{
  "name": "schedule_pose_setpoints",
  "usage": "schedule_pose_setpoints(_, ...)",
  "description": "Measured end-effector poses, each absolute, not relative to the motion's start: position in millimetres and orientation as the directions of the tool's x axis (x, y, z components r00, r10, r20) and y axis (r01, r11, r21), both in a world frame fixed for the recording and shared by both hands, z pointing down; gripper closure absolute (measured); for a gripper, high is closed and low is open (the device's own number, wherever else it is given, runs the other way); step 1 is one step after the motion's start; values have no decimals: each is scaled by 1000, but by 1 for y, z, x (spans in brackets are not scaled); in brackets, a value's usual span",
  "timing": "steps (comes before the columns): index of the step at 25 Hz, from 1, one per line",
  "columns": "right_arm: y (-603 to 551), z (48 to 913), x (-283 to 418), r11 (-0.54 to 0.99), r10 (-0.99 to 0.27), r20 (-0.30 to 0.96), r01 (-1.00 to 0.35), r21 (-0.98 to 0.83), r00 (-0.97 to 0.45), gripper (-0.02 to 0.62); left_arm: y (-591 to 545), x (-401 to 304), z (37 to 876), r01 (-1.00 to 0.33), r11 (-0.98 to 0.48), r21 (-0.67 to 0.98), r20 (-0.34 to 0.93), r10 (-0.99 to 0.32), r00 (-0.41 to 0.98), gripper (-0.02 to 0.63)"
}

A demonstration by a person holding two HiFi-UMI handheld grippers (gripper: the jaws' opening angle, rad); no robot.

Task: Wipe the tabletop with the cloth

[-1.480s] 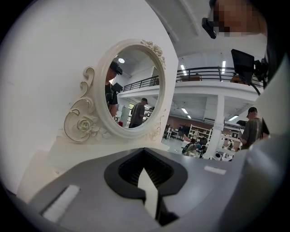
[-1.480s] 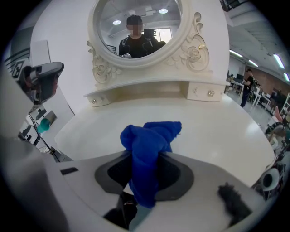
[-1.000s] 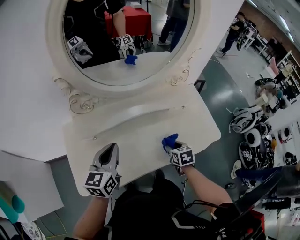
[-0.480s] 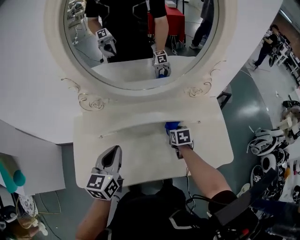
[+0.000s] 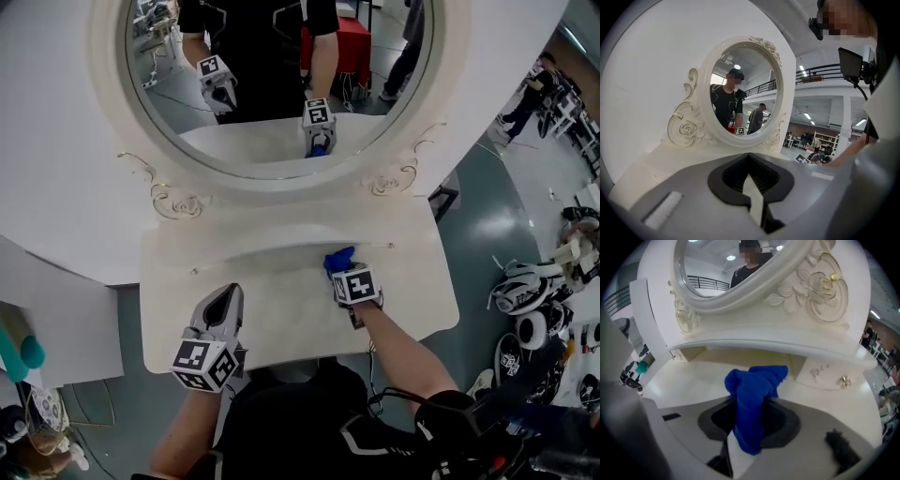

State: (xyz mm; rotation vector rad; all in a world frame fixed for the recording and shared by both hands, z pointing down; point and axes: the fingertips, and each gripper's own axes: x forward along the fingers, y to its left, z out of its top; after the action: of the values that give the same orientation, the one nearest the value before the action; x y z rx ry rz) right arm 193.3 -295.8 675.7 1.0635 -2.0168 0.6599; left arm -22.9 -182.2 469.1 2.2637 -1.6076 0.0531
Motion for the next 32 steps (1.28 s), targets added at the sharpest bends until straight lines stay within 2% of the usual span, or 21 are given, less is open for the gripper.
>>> schedule_pose_setpoints(12, -153, 675, 244, 431, -408, 829, -882, -193, -381, 462, -183, 6, 468, -860, -410, 303, 203, -854, 478, 598)
schedule_pose_setpoints(18, -110, 674, 256, 435, -385, 838, -877, -204, -386, 462, -187, 23, 466, -840, -450, 302, 192, -835, 516, 598)
schedule_pose_setpoints(26, -110, 672, 259, 461, -352, 837, -856, -234, -419, 460, -193, 35, 465, -845, -447, 293, 188, -840, 509, 598)
schedule_pose_setpoints(32, -206, 652, 266, 431, -497, 770, -884, -182, -401, 460, -192, 28, 465, -873, -401, 278, 205, -863, 462, 598)
